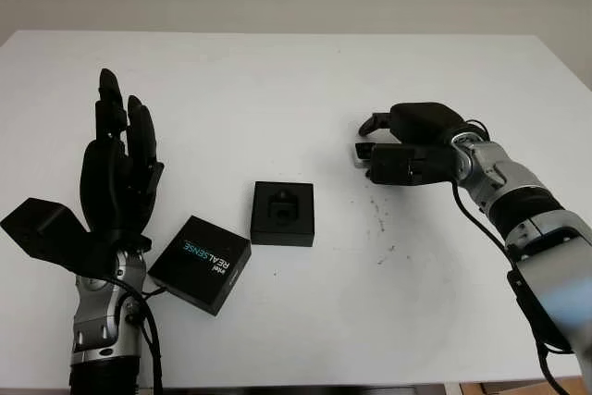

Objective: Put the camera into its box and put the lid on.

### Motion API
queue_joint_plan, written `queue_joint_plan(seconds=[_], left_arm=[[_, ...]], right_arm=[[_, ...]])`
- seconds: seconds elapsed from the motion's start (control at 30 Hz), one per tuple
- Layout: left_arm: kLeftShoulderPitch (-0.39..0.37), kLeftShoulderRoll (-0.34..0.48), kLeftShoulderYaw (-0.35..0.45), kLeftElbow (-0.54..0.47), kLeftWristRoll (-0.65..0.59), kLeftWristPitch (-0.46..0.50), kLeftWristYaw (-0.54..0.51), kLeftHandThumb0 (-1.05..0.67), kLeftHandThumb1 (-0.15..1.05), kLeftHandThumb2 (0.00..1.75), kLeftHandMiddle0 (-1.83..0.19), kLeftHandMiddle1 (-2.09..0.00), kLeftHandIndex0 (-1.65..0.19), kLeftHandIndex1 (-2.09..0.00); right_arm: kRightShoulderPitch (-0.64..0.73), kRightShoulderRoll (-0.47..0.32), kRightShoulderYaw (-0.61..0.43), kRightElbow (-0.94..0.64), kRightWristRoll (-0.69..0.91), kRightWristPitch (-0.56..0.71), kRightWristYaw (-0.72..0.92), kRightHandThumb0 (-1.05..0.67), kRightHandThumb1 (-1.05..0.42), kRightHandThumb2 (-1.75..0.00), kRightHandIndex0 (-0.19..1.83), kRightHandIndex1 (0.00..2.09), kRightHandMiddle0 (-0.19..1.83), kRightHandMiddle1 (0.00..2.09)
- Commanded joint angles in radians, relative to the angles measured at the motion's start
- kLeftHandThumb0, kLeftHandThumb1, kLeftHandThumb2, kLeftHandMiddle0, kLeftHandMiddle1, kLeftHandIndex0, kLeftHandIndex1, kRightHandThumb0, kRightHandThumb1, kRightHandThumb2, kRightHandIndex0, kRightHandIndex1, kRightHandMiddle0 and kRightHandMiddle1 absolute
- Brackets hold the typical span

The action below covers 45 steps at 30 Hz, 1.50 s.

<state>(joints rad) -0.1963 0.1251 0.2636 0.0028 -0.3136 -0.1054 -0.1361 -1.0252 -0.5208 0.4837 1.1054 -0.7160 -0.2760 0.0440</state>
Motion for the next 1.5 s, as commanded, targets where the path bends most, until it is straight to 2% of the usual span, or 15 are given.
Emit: queue_joint_plan(seconds=[0.0, 0.1, 0.23, 0.5, 0.6, 0.77, 0.83, 1.17, 1.37, 1.47], left_arm=[[0.008, 0.01, 0.005, -0.015, -0.004, 0.002, -0.008, -0.64, 1.05, 0.49, 0.19, 0.0, 0.19, 0.0], [0.01, 0.01, 0.006, -0.016, -0.003, 0.004, -0.007, -0.65, 1.05, 0.49, 0.19, 0.0, 0.19, 0.0], [0.013, 0.01, 0.004, -0.018, 0.004, 0.001, -0.005, -0.65, 1.05, 0.49, 0.19, 0.0, 0.19, 0.0], [0.014, 0.008, 0.006, -0.016, -0.003, 0.002, -0.011, -0.66, 1.05, 0.49, 0.19, 0.0, 0.19, 0.0], [0.014, 0.006, 0.006, -0.02, 0.002, 0.006, -0.003, -0.66, 1.05, 0.49, 0.19, 0.0, 0.19, 0.0], [0.012, 0.007, 0.008, -0.012, -0.003, -0.004, -0.01, -0.65, 1.05, 0.48, 0.19, 0.0, 0.19, 0.0], [0.014, 0.007, 0.007, -0.016, 0.002, -0.001, -0.006, -0.66, 1.05, 0.48, 0.19, 0.0, 0.19, 0.0], [0.016, 0.004, 0.004, -0.018, 0.012, 0.0, 0.002, -0.67, 1.05, 0.49, 0.19, 0.0, 0.19, 0.0], [0.016, 0.004, 0.004, -0.019, 0.007, 0.0, -0.001, -0.66, 1.05, 0.49, 0.19, 0.0, 0.19, 0.0], [0.015, 0.001, 0.003, -0.02, 0.008, 0.001, 0.004, -0.66, 1.05, 0.48, 0.19, 0.0, 0.19, 0.0]], right_arm=[[0.018, -0.02, 0.0, -0.03, 0.001, 0.002, 0.011, -0.49, -0.79, -0.06, -0.18, 2.05, 0.35, 0.52], [0.037, -0.03, -0.004, -0.052, 0.004, 0.0, 0.011, -0.46, -0.79, -0.05, -0.19, 2.0, 0.4, 0.41], [0.054, -0.034, -0.006, -0.063, 0.003, 0.006, 0.007, -0.47, -0.8, -0.06, -0.19, 1.95, 0.42, 0.36], [0.082, -0.024, -0.023, -0.068, 0.016, 0.015, -0.026, -0.48, -0.81, -0.06, -0.19, 1.85, 0.44, 0.38], [0.084, -0.021, -0.024, -0.062, 0.014, 0.012, -0.032, -0.48, -0.82, -0.06, -0.19, 1.89, 0.43, 0.42], [0.086, -0.02, -0.018, -0.048, 0.007, 0.007, -0.051, -0.49, -0.81, -0.05, -0.19, 2.07, 0.34, 0.69], [0.088, -0.021, -0.016, -0.045, 0.006, 0.004, -0.059, -0.49, -0.81, -0.05, -0.19, 2.07, 0.32, 0.79], [0.105, -0.008, -0.014, -0.046, 0.003, 0.023, -0.084, -0.46, -0.84, -0.06, -0.19, 2.09, 0.35, 1.06], [0.132, -0.001, -0.009, -0.039, -0.003, 0.0, -0.166, -0.48, -0.82, -0.05, 0.04, 2.09, 0.42, 1.2], [0.137, 0.007, -0.016, -0.038, 0.012, 0.006, -0.144, -0.47, -0.84, -0.06, -0.03, 2.09, 0.39, 1.24]])
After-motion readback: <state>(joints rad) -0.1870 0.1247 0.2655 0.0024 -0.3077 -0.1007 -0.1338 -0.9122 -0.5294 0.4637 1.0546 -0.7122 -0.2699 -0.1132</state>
